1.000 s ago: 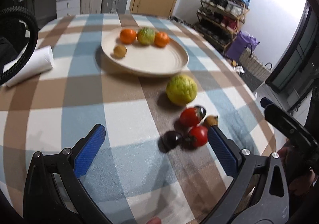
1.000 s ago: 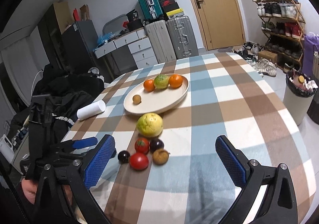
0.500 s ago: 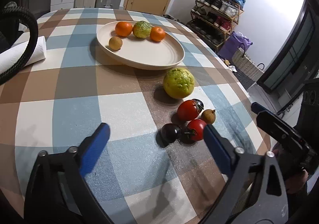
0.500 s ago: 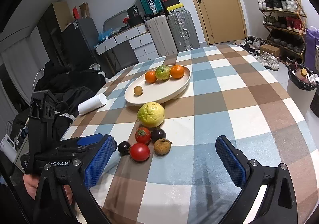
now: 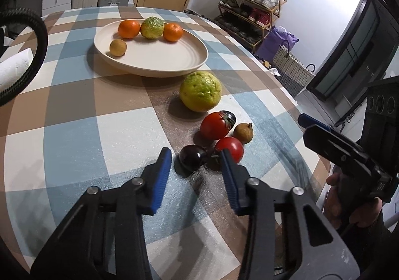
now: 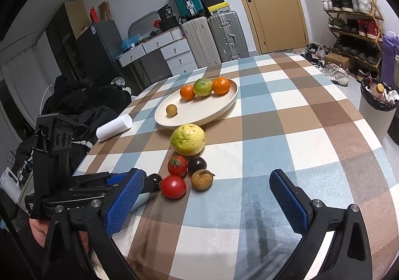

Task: Organize fruits
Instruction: 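Lower the left tool onto a dark plum between its fingers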

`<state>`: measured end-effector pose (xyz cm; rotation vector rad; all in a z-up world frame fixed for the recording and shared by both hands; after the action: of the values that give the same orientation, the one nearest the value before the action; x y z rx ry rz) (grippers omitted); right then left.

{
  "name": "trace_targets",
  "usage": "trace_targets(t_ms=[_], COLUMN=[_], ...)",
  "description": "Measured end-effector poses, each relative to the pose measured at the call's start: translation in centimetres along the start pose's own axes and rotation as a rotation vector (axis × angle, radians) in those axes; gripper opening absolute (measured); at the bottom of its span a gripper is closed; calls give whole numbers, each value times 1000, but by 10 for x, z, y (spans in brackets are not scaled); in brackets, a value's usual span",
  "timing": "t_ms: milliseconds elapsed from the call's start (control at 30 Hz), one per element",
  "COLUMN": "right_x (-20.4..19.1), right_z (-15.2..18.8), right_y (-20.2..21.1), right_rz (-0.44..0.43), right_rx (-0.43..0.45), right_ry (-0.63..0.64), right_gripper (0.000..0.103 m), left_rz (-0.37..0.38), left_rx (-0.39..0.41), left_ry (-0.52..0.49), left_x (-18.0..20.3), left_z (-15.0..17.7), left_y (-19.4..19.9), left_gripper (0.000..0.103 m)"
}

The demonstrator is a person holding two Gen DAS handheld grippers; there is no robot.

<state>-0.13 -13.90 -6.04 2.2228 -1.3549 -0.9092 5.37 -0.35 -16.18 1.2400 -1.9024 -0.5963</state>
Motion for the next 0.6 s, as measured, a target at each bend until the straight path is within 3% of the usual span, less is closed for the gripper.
trace_targets(t_ms=[200,600], right_x=[1,6], right_z=[0,-1], right_y=[0,-7], right_rz=[3,-6], right_rx=[0,-37], right_ry=[-2,-25], right_gripper=[103,103], left_rz=[13,49], left_rx=[-6,-1], left_ry=[-2,10], left_x=[-2,-8], left_z=[0,2], left_y=[-2,3], left_gripper=[18,17])
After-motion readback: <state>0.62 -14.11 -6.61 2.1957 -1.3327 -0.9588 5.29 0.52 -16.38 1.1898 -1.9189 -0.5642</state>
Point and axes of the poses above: each gripper's, at about its wrist camera, not at the fingertips, and y roughly against the way its jaws point, x to its right, z to its underside, the point moved 1 cm from there along -y, roughly the way its jaws point
